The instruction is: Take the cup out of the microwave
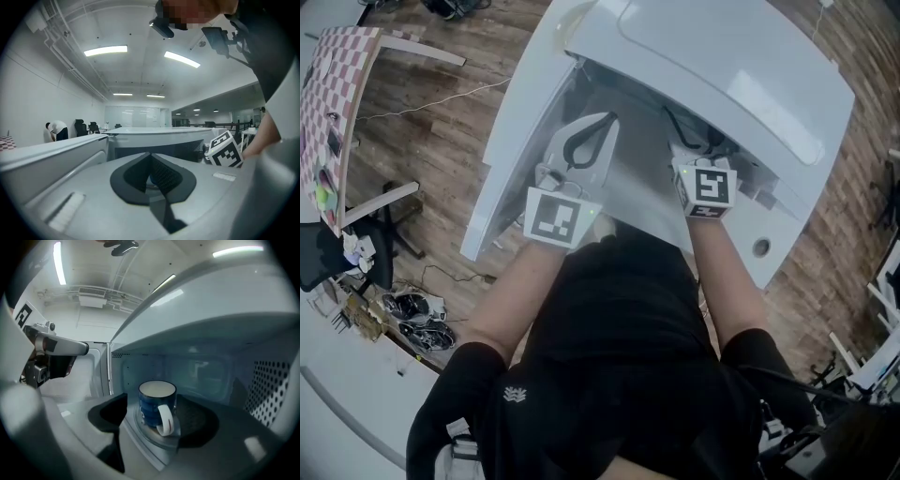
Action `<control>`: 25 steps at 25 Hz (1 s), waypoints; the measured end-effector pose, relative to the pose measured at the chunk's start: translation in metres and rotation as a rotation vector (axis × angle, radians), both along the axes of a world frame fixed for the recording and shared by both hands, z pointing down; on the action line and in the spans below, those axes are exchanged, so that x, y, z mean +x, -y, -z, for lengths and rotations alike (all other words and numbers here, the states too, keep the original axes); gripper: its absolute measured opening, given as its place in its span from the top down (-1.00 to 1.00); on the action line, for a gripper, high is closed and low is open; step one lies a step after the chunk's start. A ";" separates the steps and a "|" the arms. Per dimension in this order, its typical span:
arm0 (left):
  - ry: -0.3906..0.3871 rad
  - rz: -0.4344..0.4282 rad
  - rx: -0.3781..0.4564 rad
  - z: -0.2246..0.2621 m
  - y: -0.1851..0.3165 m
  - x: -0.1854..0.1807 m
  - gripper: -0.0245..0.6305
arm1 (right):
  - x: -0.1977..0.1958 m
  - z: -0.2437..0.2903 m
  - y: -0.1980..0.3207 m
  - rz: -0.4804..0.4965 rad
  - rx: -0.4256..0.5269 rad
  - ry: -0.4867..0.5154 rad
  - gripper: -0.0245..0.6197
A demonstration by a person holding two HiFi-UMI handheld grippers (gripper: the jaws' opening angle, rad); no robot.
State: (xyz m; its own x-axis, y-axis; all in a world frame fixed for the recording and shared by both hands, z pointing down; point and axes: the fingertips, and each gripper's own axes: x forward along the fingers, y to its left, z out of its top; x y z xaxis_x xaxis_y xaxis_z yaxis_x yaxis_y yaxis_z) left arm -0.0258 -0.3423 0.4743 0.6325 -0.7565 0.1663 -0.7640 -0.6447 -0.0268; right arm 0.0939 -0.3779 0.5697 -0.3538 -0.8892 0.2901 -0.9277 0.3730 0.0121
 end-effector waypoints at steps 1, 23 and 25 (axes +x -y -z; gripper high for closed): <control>0.001 -0.001 0.000 -0.001 0.002 0.000 0.91 | -0.001 -0.002 0.002 -0.001 -0.003 0.003 -0.06; -0.019 0.005 -0.033 -0.015 0.019 -0.004 0.91 | -0.010 -0.028 0.047 -0.007 -0.044 0.036 -0.29; -0.015 0.005 -0.032 -0.016 0.020 -0.005 0.91 | -0.010 -0.031 0.049 -0.008 -0.049 0.033 -0.29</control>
